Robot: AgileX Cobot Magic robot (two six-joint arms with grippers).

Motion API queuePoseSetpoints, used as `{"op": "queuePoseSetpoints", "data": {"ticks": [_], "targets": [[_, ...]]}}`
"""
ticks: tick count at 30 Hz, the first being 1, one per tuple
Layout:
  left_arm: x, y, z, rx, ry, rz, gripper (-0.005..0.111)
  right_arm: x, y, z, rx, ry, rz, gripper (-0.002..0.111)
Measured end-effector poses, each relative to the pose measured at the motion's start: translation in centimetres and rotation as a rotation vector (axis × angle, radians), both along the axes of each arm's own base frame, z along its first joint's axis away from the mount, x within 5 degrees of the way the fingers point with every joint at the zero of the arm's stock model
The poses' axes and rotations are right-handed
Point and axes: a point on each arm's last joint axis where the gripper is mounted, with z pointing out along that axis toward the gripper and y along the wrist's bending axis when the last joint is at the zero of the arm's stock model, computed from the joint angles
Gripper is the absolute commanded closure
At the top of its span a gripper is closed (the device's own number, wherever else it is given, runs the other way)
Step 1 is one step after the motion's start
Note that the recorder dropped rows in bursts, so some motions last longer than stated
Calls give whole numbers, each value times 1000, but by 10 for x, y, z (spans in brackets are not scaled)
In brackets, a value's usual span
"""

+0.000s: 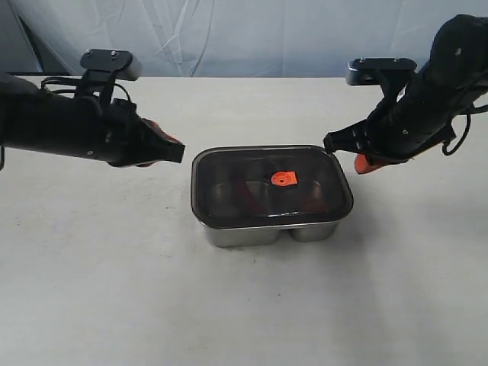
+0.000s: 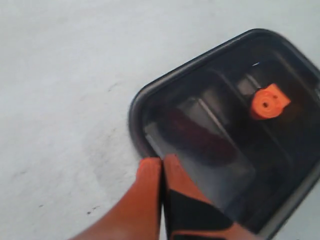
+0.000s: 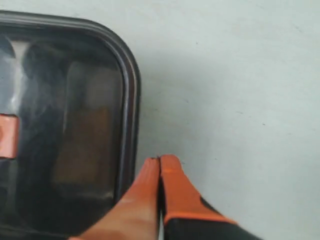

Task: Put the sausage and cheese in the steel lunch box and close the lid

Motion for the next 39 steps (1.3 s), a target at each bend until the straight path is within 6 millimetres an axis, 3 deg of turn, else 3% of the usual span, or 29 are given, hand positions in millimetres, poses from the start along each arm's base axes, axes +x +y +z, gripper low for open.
{"op": "queuePoseSetpoints", "data": {"ticks": [5,9,16,28,33,39], "targets": [[-19,-41,6,-19,-97,-185,107,-11,22,3,50,-8,128,109],[-24,-58,-8,60,-134,-250,107,-18,41,0,58,-21,203,109],[-20,-61,-44,152,-62,-277,107,-15,44,-20,24,18,216,109],[-16,-64,-57,198,-23,-305,107,-10,47,-32,9,47,211,109],[-14,-64,-58,200,-24,-306,107,-9,47,-33,9,43,209,109],[-18,-59,-40,214,-94,-298,107,-5,48,-26,32,-18,186,109]]}}
